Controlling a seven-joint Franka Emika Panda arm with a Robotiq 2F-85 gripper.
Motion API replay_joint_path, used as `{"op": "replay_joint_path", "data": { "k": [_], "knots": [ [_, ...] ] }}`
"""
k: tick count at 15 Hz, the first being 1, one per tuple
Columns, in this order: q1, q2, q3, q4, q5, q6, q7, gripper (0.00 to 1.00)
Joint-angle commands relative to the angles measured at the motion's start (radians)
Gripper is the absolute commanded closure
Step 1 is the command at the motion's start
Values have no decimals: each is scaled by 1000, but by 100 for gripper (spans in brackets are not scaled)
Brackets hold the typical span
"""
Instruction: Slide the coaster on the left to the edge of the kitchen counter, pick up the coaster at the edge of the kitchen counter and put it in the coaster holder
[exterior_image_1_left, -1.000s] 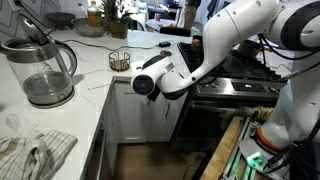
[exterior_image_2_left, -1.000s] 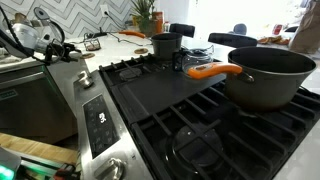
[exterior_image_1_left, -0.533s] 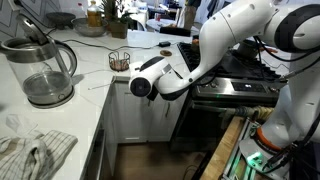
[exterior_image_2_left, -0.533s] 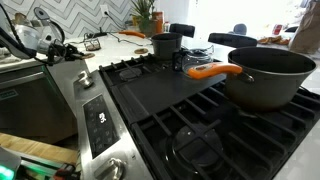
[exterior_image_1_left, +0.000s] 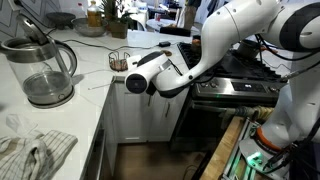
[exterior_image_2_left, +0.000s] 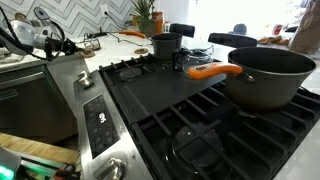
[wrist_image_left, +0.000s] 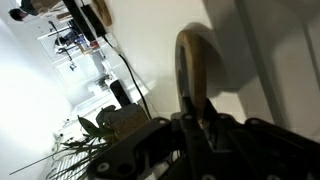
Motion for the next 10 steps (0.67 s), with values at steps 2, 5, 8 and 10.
{"op": "replay_joint_path", "data": {
  "k": [2, 5, 8, 10],
  "knots": [
    [-5, -61, 27, 1, -19, -30, -73, 97],
    [-3, -87, 37, 45, -48, -14, -165, 97],
    [-3, -88, 34, 121, -157, 20, -237, 97],
    [-8, -89, 47, 120, -131, -6, -207, 87]
  ]
}}
